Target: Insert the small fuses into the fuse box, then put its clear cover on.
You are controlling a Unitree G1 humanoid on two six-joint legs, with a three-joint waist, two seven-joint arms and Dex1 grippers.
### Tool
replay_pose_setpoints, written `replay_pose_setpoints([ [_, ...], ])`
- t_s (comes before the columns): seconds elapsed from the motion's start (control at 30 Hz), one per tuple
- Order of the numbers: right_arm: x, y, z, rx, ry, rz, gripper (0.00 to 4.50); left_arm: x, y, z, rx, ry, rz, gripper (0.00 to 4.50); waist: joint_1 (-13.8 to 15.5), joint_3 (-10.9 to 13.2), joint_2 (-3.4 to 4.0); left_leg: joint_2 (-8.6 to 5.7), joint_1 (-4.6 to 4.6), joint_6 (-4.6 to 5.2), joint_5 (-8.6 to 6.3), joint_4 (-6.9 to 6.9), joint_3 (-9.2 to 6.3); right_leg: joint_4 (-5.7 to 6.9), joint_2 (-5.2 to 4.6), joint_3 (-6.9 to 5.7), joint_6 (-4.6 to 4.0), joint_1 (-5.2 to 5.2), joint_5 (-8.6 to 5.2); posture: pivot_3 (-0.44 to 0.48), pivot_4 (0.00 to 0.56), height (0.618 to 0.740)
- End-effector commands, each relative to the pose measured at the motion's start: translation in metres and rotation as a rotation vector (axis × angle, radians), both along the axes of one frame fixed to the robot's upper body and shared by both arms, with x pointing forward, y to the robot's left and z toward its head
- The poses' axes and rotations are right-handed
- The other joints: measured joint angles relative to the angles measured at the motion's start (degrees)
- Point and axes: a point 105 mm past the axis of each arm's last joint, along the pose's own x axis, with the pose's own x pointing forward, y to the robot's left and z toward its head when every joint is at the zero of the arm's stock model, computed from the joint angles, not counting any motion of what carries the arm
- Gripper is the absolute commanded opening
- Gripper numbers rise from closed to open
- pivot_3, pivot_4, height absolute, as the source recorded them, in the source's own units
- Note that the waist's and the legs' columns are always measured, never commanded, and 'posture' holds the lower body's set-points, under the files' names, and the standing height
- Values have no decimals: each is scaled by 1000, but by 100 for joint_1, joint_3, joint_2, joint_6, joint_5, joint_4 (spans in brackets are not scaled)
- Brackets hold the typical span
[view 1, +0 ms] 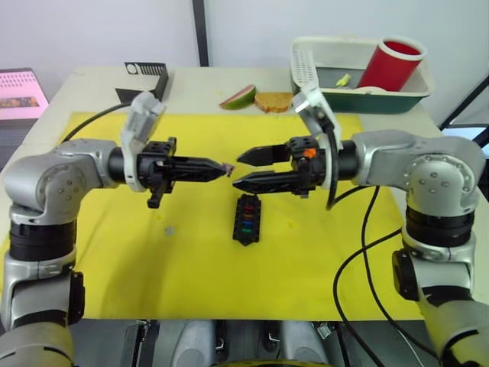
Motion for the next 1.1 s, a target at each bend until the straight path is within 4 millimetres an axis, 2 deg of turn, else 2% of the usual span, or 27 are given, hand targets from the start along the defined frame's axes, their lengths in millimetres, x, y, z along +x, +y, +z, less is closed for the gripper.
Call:
replay_pose_setpoints([
  [0.03, -4, 2, 14, 36, -42, 17, 1902, -4, 0, 9, 2, -61, -17, 0, -2, 0, 0, 0, 0, 0, 0, 0, 0, 0, 0, 0, 0, 0, 0, 0, 150, 740],
  [0.73, -6, 7, 11, 26, -44, 26, 1902, -4, 3, 5, 5, -61, -8, 0, -3, 0, 0, 0, 0, 0, 0, 0, 0, -1, 0, 0, 0, 0, 0, 0, 150, 740],
  [0.83, -6, 9, 10, 23, -45, 29, 1093, -4, 2, 5, 6, -61, -7, 0, -3, 0, 0, 0, 0, 0, 0, 0, -1, -1, 0, 0, 0, 0, 0, 0, 150, 740],
  [0.9, -7, 9, 10, 23, -44, 31, 99, -4, 2, 5, 7, -61, -7, 0, -3, 0, 0, 0, 0, 0, 0, 0, 0, -1, 0, 0, 0, 0, 0, 0, 150, 740],
  [1.1, -8, 12, 7, 15, -44, 39, 41, -3, 1, 4, 8, -59, -3, 0, -2, 0, 0, 0, 0, 0, 0, -1, -1, -1, 0, 0, 0, 0, 0, 0, 150, 740],
])
